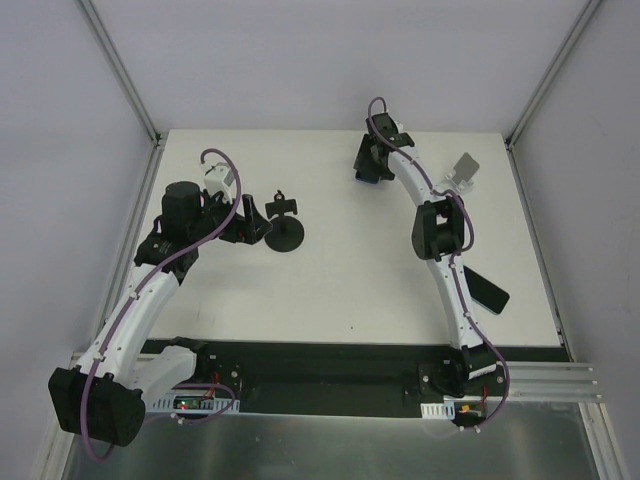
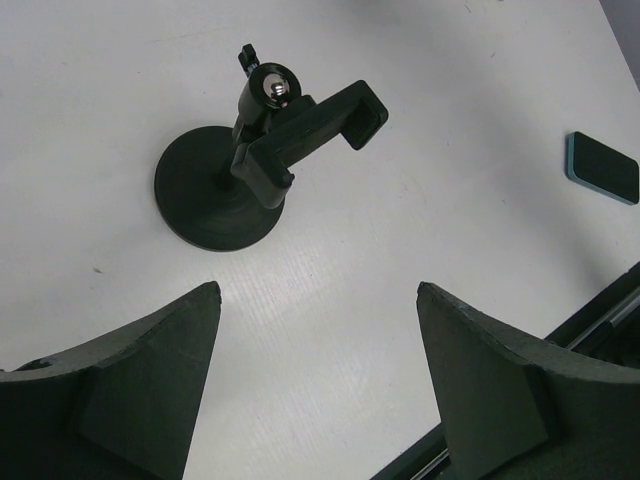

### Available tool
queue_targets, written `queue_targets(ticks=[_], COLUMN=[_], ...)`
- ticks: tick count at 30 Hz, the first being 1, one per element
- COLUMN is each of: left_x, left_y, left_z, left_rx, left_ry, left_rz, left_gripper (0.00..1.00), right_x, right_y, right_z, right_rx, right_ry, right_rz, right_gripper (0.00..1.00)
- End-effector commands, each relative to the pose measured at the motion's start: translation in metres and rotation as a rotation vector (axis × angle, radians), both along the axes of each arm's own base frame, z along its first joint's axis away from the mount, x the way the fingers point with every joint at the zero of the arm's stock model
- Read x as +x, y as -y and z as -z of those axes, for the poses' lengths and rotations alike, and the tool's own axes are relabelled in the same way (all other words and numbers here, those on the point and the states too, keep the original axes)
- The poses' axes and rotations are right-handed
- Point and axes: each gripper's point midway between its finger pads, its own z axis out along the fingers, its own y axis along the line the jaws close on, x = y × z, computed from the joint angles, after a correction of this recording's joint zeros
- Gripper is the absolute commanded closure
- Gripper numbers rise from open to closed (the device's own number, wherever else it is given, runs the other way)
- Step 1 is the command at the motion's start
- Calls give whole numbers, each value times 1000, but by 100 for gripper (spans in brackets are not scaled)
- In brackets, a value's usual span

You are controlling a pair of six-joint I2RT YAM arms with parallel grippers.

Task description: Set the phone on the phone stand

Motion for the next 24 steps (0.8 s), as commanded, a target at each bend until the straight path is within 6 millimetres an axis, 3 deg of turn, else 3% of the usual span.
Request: queue_targets(ticks=[1,5,9,10,11,17,19,20,21,23,24], left_x=[5,6,6,6,5,6,6,6,6,6,6], left_y=[2,1,1,1,1,2,2,1,0,-2,-3], left_z=[-14,-15,-14,-15,-13,-12,-13,-14,-14,-15,-16], left_rx=[-34,-33,-33,-34,-33,-32,-32,-29,-28,-20,-18], left_ry=[44,48,45,48,43,41,43,49,50,62,68], left_rz=[10,7,8,8,8,10,10,7,4,-8,-10], left_gripper=[22,22,22,22,22,22,22,22,22,22,22], right_x=[-9,-21,-34,-42,-44,-63,-54,-53,-61,-53,-52], right_y=[4,5,6,10,11,23,11,7,7,1,-4], right_z=[0,-1,-4,4,-6,-18,-32,-52,-41,-56,-55], right_rx=[2,-38,-68,-85,-87,-96,-34,-11,-5,34,56], right_ry=[-44,-69,-99,-129,-119,-129,-55,-1,-14,63,75], right_rz=[13,-17,-43,-45,-45,-50,-82,-90,-105,-120,-132], right_gripper=[29,40,43,43,43,43,41,39,37,31,30])
